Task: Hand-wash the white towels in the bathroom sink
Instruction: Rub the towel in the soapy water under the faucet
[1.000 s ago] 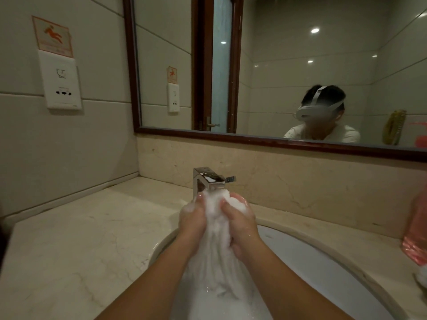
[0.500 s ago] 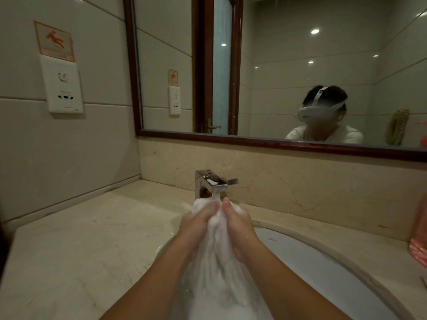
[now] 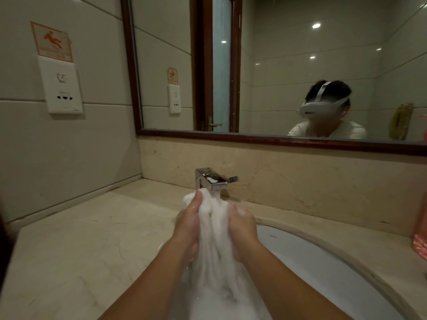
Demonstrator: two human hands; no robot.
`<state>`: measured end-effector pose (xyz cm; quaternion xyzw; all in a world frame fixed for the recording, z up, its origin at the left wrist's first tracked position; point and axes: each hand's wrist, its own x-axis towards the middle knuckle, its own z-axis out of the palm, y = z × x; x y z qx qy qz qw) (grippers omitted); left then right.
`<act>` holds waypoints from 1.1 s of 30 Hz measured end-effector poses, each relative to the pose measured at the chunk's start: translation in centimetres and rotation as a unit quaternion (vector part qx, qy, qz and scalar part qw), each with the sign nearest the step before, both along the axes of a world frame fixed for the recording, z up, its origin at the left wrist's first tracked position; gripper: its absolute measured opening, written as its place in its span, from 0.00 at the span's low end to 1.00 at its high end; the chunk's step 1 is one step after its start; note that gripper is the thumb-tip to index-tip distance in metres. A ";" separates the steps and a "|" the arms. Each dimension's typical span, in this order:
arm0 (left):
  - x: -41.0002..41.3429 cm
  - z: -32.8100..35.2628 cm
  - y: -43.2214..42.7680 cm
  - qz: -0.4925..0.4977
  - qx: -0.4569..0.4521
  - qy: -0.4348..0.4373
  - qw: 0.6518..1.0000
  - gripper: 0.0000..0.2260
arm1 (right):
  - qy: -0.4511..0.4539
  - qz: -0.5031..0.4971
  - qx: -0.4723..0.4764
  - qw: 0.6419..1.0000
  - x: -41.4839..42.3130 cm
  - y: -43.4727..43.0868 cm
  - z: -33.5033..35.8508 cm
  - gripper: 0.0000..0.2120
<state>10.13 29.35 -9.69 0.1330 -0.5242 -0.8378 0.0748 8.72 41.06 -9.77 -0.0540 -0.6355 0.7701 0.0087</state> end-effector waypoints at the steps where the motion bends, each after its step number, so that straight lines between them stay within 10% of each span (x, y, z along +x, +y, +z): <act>1: 0.0 0.0 0.3 0.019 -0.050 -0.014 0.998 0.35 | -0.013 -0.013 -0.005 1.000 -0.1 0.1 0.2 0.15; 7: -1.2 -1.1 1.1 -0.015 -0.147 -0.078 0.986 0.48 | 0.028 -0.014 -0.113 0.993 -0.3 1.6 1.8 0.17; 10: -1.7 -1.3 1.3 -0.056 -0.121 -0.049 0.990 0.48 | 0.005 0.078 -0.093 0.993 -0.1 1.2 0.5 0.34; 13: -0.3 -0.1 1.7 -0.040 -0.199 -0.029 0.979 0.47 | -0.020 0.150 -0.052 0.987 0.5 1.6 0.0 0.26; 18: 1.2 0.8 2.3 0.035 -0.456 -0.009 0.889 0.34 | 0.056 -0.020 -0.031 0.998 -0.4 1.4 0.5 0.13; 23: 1.0 -0.3 1.8 -0.013 -0.438 0.035 0.898 0.18 | -0.033 -0.102 -0.168 0.980 -1.7 1.4 0.3 0.26; 28: -0.6 -1.0 2.5 -0.023 -0.448 0.087 0.890 0.22 | 0.014 -0.036 -0.119 0.992 -1.7 1.9 -0.4 0.09; 33: -0.2 0.1 1.5 0.078 -0.372 0.054 0.923 0.11 | 0.093 0.082 -0.061 0.990 0.3 0.9 -0.4 0.16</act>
